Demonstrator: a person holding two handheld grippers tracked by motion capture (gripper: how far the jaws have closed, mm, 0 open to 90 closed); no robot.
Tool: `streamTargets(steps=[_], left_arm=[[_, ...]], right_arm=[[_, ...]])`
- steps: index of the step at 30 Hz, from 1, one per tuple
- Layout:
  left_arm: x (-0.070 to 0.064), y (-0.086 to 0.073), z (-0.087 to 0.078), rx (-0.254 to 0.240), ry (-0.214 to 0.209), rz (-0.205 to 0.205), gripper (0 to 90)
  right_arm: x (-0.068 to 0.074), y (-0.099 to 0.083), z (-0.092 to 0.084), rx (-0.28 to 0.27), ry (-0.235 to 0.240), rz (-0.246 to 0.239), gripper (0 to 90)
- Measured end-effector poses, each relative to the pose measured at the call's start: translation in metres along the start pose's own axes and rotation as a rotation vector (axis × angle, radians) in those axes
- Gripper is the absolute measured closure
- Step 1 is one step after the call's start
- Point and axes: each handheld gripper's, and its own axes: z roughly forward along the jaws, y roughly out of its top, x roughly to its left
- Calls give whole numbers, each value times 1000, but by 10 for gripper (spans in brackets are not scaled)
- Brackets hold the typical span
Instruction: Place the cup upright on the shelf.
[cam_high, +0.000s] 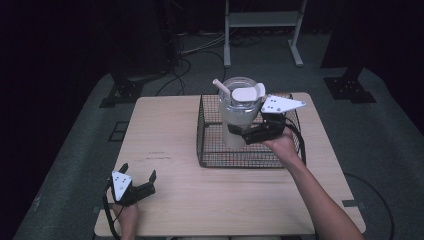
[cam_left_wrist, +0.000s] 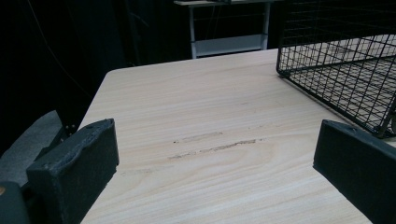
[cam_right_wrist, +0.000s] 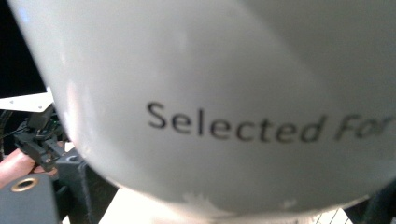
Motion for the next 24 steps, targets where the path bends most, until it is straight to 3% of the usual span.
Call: streamTargets(steps=[9, 24], left_arm=[[1, 0, -1, -6, -8, -6, 0], [2, 0, -1, -8, -15, -13, 0]], right_arm=[[-14, 7, 20, 23, 9, 2, 80], [-47, -12, 55, 60, -15, 62, 80]])
